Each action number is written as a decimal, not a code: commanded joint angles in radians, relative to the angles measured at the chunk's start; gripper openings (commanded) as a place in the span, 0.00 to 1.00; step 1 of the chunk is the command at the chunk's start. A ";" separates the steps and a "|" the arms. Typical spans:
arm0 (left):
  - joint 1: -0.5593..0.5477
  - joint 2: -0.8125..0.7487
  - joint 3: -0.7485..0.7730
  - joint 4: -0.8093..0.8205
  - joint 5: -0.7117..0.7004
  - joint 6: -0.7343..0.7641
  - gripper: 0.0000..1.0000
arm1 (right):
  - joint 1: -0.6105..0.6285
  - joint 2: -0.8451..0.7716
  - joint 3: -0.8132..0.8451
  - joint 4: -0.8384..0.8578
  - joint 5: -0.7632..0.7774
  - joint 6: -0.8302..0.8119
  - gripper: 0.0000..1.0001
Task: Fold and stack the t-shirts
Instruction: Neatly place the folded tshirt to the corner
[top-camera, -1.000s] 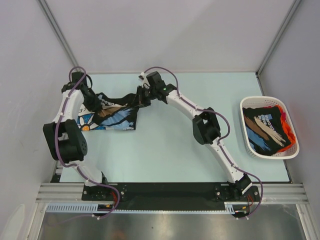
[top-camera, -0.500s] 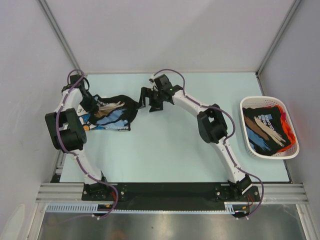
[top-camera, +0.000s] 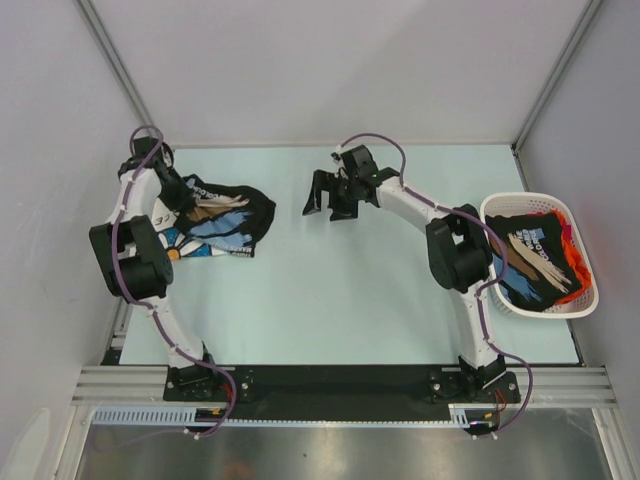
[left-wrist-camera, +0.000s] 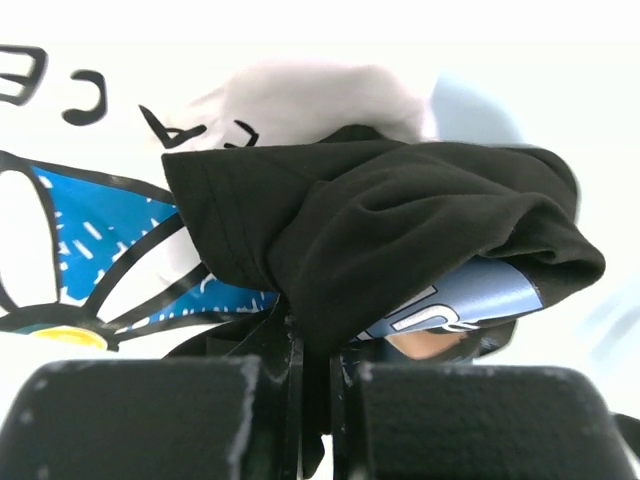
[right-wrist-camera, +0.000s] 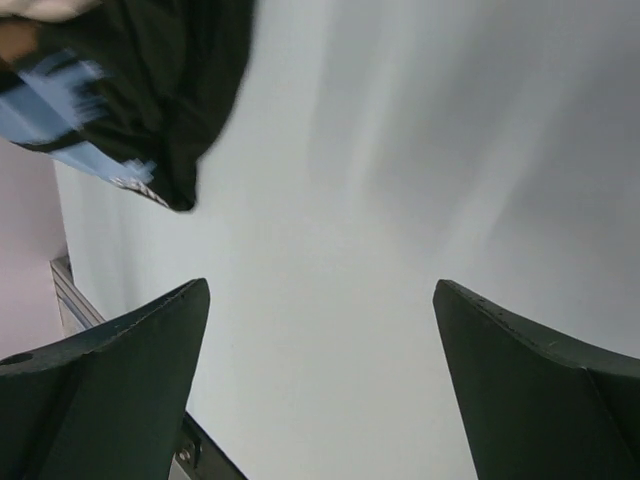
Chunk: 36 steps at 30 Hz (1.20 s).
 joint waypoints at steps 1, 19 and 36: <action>0.041 -0.131 0.083 0.013 -0.032 0.004 0.00 | 0.024 -0.025 -0.046 0.030 0.004 -0.011 1.00; 0.199 -0.116 -0.066 -0.046 -0.109 0.076 0.00 | 0.055 0.032 0.009 0.010 -0.024 0.010 1.00; 0.251 0.016 0.035 -0.040 -0.127 0.116 0.00 | 0.058 0.014 0.001 -0.001 0.001 0.023 1.00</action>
